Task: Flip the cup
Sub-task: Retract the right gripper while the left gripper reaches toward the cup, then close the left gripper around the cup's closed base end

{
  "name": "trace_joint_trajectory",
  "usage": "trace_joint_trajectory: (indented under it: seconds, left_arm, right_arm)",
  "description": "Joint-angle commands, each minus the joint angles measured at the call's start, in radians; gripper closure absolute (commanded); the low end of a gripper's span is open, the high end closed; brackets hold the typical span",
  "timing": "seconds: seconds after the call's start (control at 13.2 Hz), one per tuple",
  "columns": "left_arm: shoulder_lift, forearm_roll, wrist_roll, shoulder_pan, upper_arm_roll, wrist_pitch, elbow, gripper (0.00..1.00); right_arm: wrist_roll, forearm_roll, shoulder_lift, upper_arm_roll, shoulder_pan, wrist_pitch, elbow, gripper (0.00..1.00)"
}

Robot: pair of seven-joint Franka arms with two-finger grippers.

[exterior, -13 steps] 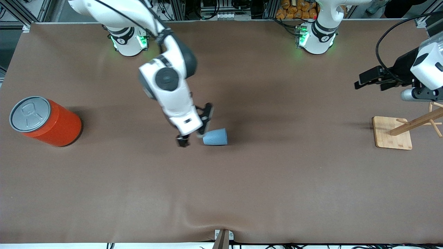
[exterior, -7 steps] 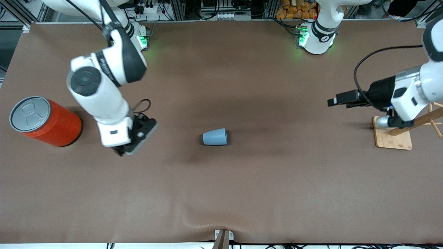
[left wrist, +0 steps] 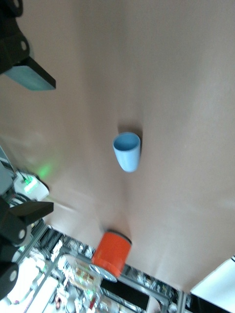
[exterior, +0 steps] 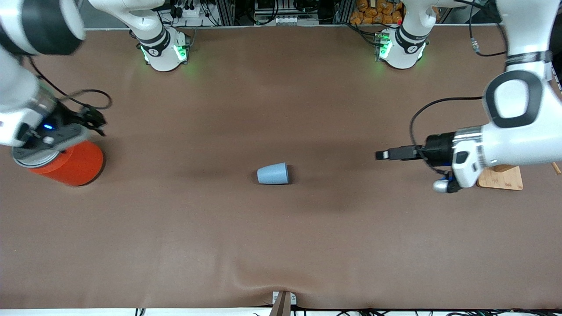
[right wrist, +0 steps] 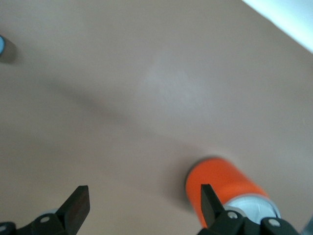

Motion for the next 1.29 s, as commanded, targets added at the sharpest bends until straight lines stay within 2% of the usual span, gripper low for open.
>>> trace_joint_trajectory:
  seconds: [0.0,0.08,0.23,0.45,0.76,0.98,1.21]
  left_arm:
    - [-0.003,-0.061,0.04,-0.046,-0.031,0.14,-0.082,0.0]
    - [0.018,-0.08,0.07,-0.057,-0.043,0.175,-0.087,0.0]
    - [0.074,-0.142,0.107,-0.071,-0.064,0.234,-0.093,0.0]
    - [0.17,-0.332,0.28,-0.072,-0.1,0.262,-0.092,0.0]
    - [0.287,-0.529,0.474,-0.113,-0.1,0.265,-0.078,0.0]
    - [0.339,-0.545,0.489,-0.141,-0.1,0.291,-0.054,0.0]
    - [0.379,-0.616,0.506,-0.182,-0.1,0.314,-0.034,0.0]
  right_arm:
    - [0.089,0.03,-0.035,-0.016,-0.026,-0.08,0.012,0.0]
    - [0.129,0.071,-0.037,-0.024,-0.042,-0.12,0.024,0.0]
    - [0.226,0.149,-0.067,-0.081,-0.057,-0.149,0.026,0.0]
    - [0.342,0.154,-0.087,-0.09,-0.051,-0.152,0.023,0.0]
    - [0.353,0.141,-0.094,-0.092,-0.05,-0.154,0.028,0.0]
    - [0.353,0.136,-0.092,-0.09,-0.05,-0.187,0.029,0.0]
    - [0.39,0.136,-0.091,-0.089,-0.048,-0.197,0.037,0.0]
